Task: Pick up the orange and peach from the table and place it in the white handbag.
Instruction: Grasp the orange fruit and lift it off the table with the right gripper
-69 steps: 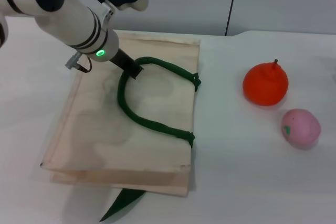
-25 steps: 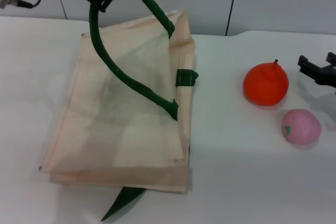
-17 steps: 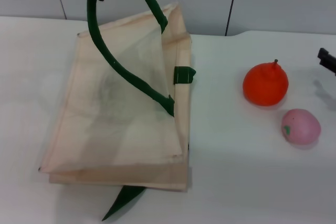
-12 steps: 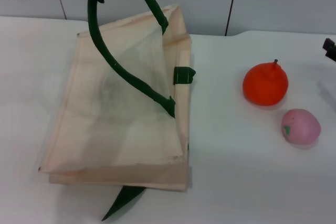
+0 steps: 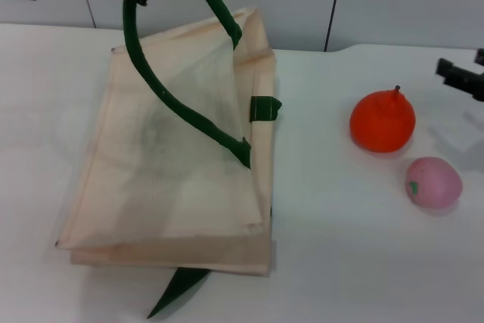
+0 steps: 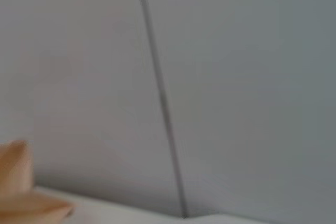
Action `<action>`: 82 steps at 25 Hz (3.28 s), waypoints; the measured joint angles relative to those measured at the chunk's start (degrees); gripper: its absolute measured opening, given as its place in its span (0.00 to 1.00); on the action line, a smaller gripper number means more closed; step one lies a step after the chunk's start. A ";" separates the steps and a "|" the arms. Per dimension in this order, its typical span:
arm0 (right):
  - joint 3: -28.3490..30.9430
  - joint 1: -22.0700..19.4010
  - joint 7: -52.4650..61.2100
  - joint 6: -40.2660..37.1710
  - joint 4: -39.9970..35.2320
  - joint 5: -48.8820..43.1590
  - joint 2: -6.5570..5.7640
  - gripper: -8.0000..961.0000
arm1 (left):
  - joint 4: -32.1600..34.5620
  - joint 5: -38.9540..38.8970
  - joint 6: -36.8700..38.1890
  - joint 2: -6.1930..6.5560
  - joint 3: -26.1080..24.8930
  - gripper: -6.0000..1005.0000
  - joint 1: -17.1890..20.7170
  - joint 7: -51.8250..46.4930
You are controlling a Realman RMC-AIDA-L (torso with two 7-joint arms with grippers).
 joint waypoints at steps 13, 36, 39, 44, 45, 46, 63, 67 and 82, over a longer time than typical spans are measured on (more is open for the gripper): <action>-12.43 -1.69 21.15 2.32 -15.08 -16.17 -0.25 0.90 | 0.30 0.72 0.01 0.07 0.22 0.12 -0.11 0.08; -14.10 5.82 32.79 4.58 -12.54 -29.77 -0.76 0.92 | 0.52 0.62 -0.79 0.06 0.62 0.12 -1.85 0.27; -13.12 6.87 32.92 4.87 -11.68 -30.12 -0.81 0.92 | 0.37 0.58 -0.79 0.02 0.73 0.12 -2.06 0.27; -10.47 8.95 32.92 5.49 -8.82 -31.99 -0.86 0.91 | 0.13 0.58 -0.79 -0.01 1.12 0.12 -2.06 0.27; -9.68 9.11 32.92 5.83 -8.64 -32.49 -0.86 0.91 | 0.11 0.58 -0.79 -0.01 1.12 0.12 -2.06 0.27; -8.98 9.23 32.92 6.20 -8.55 -32.77 -0.86 0.90 | 0.09 0.58 -0.79 -0.02 1.13 0.12 -2.06 0.27; -4.83 14.42 32.22 4.91 0.90 -35.37 -1.12 0.87 | -0.02 0.63 -0.78 -0.01 1.23 0.12 -2.88 0.70; -4.83 15.77 31.73 2.87 3.75 -35.88 -1.13 0.87 | -0.02 0.62 -0.78 -0.02 1.23 0.12 -2.87 0.66; -5.51 20.90 31.42 -0.58 11.13 -39.64 -0.86 0.84 | 0.04 0.44 -0.78 -0.12 1.30 0.12 -3.43 0.54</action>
